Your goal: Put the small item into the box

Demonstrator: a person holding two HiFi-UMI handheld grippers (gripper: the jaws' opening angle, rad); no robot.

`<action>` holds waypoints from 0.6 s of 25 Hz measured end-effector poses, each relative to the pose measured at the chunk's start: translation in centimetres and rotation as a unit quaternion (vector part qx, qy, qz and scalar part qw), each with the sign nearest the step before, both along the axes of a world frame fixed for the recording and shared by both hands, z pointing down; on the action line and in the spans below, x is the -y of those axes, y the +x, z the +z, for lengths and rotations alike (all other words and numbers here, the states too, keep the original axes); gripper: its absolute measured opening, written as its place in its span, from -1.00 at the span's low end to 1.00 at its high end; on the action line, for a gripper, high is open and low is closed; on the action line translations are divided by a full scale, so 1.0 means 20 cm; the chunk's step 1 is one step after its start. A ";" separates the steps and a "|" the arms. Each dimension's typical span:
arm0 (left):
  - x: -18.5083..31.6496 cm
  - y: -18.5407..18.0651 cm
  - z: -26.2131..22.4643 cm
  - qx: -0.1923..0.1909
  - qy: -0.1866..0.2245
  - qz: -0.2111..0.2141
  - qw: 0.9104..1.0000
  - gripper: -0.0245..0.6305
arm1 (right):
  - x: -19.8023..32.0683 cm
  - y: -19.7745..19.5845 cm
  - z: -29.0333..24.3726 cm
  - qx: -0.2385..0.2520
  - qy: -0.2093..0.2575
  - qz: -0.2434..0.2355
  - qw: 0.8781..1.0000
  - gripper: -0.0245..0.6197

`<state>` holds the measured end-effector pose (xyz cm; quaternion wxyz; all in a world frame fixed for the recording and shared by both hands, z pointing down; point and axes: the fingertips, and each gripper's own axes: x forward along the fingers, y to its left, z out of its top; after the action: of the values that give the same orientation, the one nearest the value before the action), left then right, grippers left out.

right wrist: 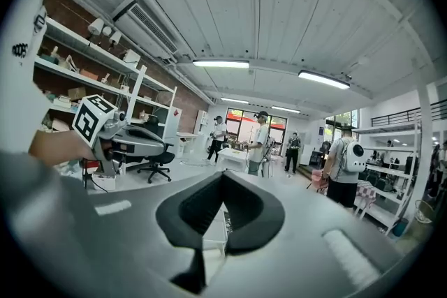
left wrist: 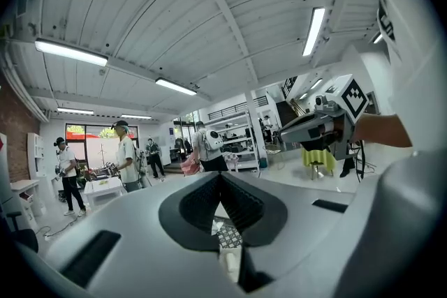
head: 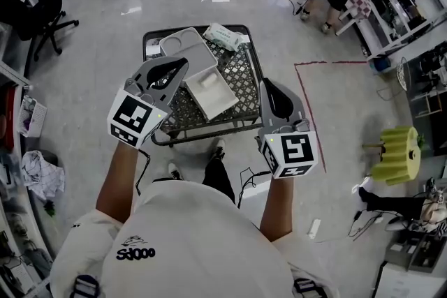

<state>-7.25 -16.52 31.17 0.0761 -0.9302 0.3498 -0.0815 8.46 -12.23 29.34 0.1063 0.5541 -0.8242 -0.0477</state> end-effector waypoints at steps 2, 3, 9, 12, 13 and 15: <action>0.00 0.01 0.01 0.000 -0.003 0.002 1.000 -0.91 | -0.01 0.01 0.01 0.001 -0.002 0.001 1.000 -0.90; -0.01 0.01 0.01 -0.001 -0.004 0.003 1.000 -0.91 | -0.01 0.01 0.01 0.002 -0.003 0.002 1.000 -0.90; -0.02 0.00 0.04 0.002 -0.011 0.000 1.000 -0.91 | -0.02 0.01 0.04 0.004 -0.010 0.002 1.000 -0.90; -0.03 0.00 0.03 0.000 -0.011 0.000 1.000 -0.91 | -0.02 0.01 0.04 0.009 -0.012 0.001 1.000 -0.90; -0.03 0.00 0.04 0.000 -0.012 0.000 1.000 -0.91 | -0.02 0.01 0.04 0.011 -0.012 0.001 1.000 -0.90; -0.04 -0.01 0.04 0.000 -0.013 0.000 1.000 -0.91 | -0.03 0.00 0.04 0.011 -0.011 0.000 1.000 -0.90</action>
<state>-7.40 -15.82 32.06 0.0644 -0.9311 0.3485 -0.0863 8.44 -11.67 30.14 0.1036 0.5538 -0.8256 -0.0325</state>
